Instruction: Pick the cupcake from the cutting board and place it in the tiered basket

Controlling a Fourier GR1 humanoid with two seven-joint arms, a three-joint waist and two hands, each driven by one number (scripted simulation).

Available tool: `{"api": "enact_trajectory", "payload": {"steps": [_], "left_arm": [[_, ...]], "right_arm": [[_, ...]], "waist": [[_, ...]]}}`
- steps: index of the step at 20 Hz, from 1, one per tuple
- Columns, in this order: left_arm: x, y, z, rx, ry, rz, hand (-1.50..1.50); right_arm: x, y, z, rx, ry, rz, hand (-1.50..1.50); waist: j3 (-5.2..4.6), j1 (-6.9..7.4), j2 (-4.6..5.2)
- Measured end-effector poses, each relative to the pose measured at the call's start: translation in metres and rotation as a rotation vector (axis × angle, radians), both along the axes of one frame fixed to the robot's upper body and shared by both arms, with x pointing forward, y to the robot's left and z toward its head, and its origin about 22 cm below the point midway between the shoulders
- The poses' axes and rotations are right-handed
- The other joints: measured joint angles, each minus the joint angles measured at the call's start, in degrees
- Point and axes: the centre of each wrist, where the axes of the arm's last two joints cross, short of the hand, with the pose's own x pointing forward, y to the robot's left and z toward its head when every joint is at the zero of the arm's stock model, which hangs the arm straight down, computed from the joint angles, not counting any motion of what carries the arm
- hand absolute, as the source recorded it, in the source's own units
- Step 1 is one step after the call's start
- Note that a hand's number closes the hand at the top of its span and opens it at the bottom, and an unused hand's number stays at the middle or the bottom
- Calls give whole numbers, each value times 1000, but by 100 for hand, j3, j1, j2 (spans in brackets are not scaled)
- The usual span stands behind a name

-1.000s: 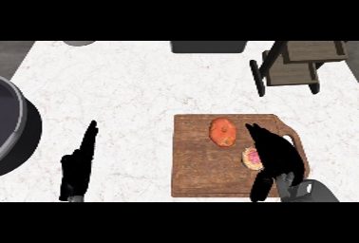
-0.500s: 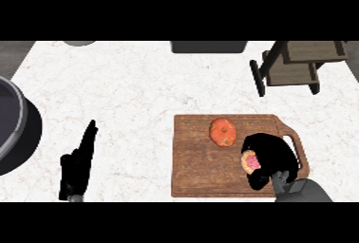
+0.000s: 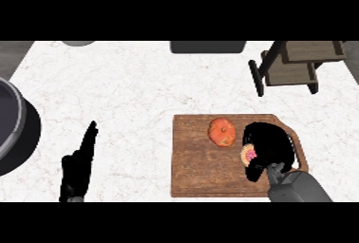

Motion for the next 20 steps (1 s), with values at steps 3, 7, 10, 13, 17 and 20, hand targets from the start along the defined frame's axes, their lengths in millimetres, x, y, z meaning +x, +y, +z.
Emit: {"api": "enact_trajectory", "payload": {"steps": [3, 7, 10, 13, 17, 20], "left_arm": [[-4, 3, -1, 1, 8, 18, 0], [-9, 7, -3, 5, 12, 34, 0], [-11, 8, -4, 12, 12, 40, 0], [-12, 10, -4, 11, 14, 41, 0], [-9, 11, -2, 13, 18, 31, 0], [-8, 10, -3, 12, 15, 21, 0]], "right_arm": [[16, -18, 19, 21, -66, -285, 150], [31, -45, 48, 62, -188, -595, 150], [38, -51, 84, 107, -342, -732, 150], [39, -54, 126, 133, -526, -813, 150], [36, -49, 183, 118, -776, -865, 150], [32, -38, 218, 68, -919, -871, 150]], "waist": [[-7, -136, -28], [-24, -264, -79], [-33, -264, -110], [-46, -255, -138], [-60, -190, -146], [-68, -144, -146]]}}
